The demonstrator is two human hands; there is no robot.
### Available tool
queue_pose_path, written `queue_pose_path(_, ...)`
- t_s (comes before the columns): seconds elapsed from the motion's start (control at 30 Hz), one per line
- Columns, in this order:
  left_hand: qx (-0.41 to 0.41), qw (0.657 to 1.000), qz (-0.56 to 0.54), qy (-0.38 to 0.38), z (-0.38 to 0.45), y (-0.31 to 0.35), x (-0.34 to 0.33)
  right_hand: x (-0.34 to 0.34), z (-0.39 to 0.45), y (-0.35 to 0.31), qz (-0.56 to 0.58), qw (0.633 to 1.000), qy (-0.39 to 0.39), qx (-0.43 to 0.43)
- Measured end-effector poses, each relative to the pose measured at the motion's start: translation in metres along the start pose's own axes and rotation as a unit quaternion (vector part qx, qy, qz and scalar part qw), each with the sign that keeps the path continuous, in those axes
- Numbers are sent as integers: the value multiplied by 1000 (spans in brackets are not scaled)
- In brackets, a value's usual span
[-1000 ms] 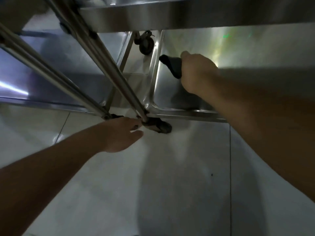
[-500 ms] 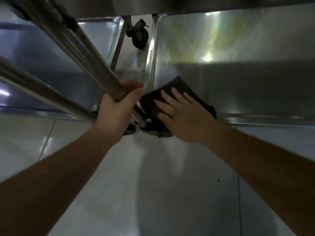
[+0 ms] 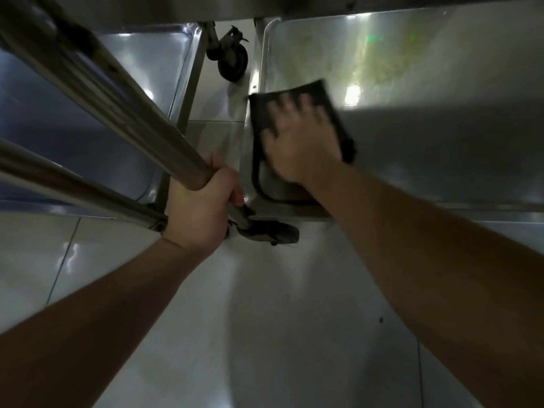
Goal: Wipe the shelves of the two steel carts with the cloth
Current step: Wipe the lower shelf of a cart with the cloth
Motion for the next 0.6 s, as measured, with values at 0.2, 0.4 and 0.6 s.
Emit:
queue_pose_path(0.2,4,1000,-8,6,-1,-1,-2,6,-20,32,-39,972,-85,214)
queue_pose_path(0.4,-2,999,-34,-7,-4,2,-6,31,32,104,-15,998,-43,-54)
queue_pose_path(0.6,6,999,-25,-23,-1,-2,-2,8,65,9,24,999,-34,-11)
Point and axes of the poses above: each hand's wrist, its own z-axis towards the middle knuckle, its own x-axis out of the back of the hand, y = z × x, the point moved 3 cm from there along z, towards the middle knuckle, and after that the axes turned 10 degrees about x, right-handed, at the moved point
